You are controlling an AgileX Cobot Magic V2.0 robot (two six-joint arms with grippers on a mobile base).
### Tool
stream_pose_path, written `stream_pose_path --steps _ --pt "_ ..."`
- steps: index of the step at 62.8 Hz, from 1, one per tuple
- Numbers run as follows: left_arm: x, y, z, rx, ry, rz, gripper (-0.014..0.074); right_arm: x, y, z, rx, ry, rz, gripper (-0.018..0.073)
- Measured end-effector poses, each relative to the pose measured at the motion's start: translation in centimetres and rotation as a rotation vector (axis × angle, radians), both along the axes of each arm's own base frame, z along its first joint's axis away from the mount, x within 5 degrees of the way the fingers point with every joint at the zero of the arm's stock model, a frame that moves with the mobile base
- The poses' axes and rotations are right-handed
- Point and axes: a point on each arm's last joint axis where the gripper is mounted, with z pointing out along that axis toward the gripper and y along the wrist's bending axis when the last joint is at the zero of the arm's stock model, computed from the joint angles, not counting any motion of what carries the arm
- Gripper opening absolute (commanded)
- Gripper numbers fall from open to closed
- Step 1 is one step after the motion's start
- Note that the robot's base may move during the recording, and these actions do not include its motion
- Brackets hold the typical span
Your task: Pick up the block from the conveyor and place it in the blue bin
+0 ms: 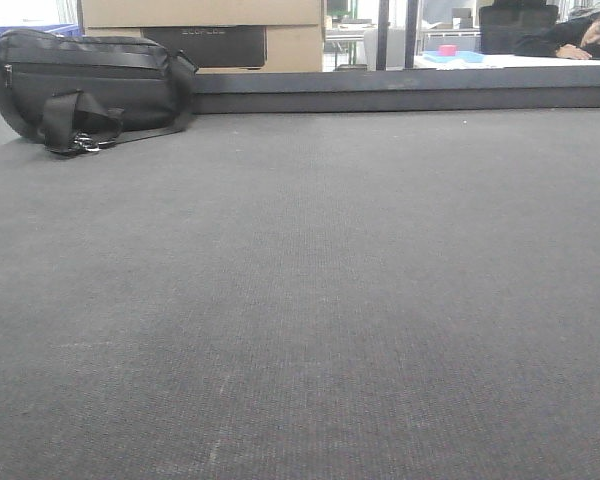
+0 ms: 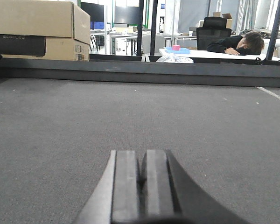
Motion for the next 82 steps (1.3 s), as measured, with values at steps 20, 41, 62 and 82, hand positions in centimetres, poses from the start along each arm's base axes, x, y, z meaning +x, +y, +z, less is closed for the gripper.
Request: stream_pose_path --steps 20,41,62,82 --pt "0.0 0.0 0.0 0.0 0.0 0.0 -0.0111 0.0 0.0 0.0 0.0 0.0 0.0 -0.0162" --pt "0.0 0.0 0.0 0.0 0.0 0.0 -0.0111 0.0 0.0 0.0 0.0 0.0 0.0 -0.0162" --pt "0.0 0.0 0.0 0.0 0.0 0.0 -0.0111 0.0 0.0 0.0 0.0 -0.002 0.0 -0.0162" --pt "-0.1 0.0 0.6 0.0 -0.004 0.001 -0.0111 -0.1 0.0 1.3 0.004 -0.096 -0.002 -0.0162"
